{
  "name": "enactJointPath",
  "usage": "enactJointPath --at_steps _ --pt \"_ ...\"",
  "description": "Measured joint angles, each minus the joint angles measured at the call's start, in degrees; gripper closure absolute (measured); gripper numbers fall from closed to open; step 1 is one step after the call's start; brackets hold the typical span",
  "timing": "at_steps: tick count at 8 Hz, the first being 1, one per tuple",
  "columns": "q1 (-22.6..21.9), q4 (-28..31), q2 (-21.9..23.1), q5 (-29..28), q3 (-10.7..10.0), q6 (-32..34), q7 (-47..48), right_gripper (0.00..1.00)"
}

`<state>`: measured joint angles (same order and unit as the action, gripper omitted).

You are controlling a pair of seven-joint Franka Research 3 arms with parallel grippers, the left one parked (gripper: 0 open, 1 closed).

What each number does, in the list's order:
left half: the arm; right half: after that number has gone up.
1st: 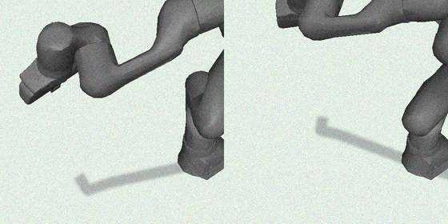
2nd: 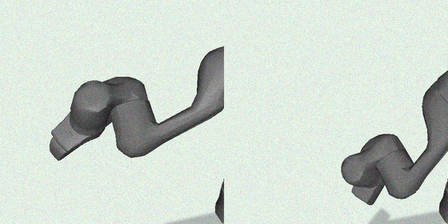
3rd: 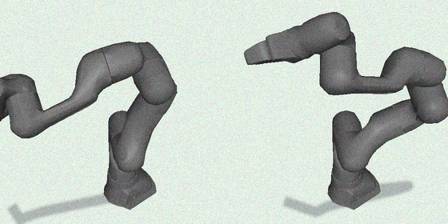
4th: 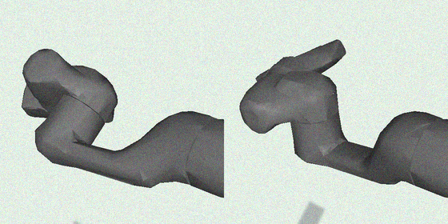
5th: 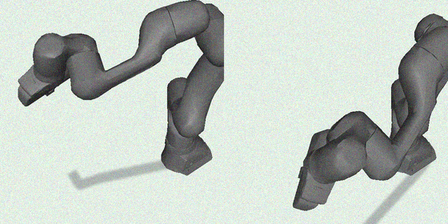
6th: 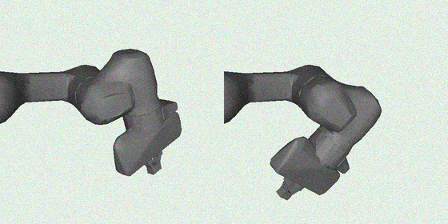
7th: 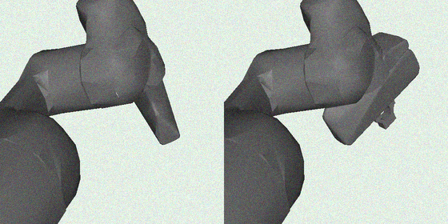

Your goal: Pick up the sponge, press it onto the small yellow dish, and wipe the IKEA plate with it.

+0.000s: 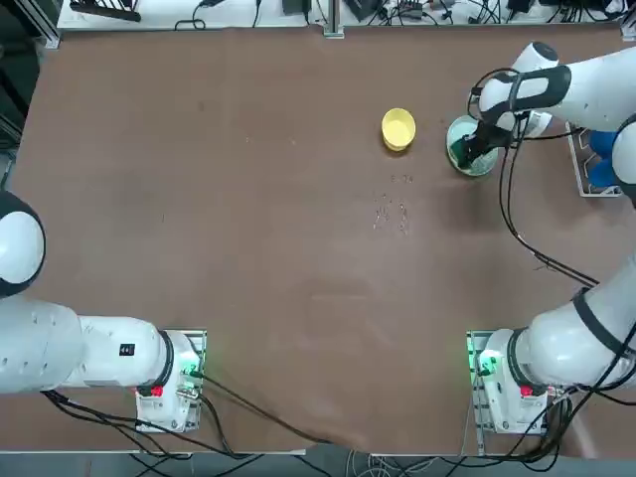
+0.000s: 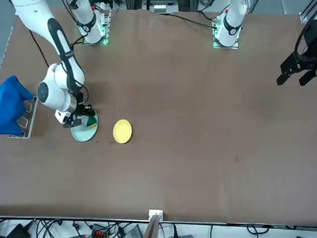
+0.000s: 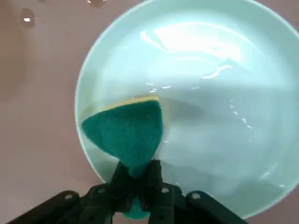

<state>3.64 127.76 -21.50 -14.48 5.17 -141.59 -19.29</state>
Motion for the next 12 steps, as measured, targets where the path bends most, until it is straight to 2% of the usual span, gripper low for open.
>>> enactJointPath --at_steps 5,12 --pt "6.0 -0.9 -0.4 0.0 -0.1 1.7 -9.0 0.91" --pt "5.8 -14.7 -8.1 0.3 -0.2 6.6 -11.3 0.91"
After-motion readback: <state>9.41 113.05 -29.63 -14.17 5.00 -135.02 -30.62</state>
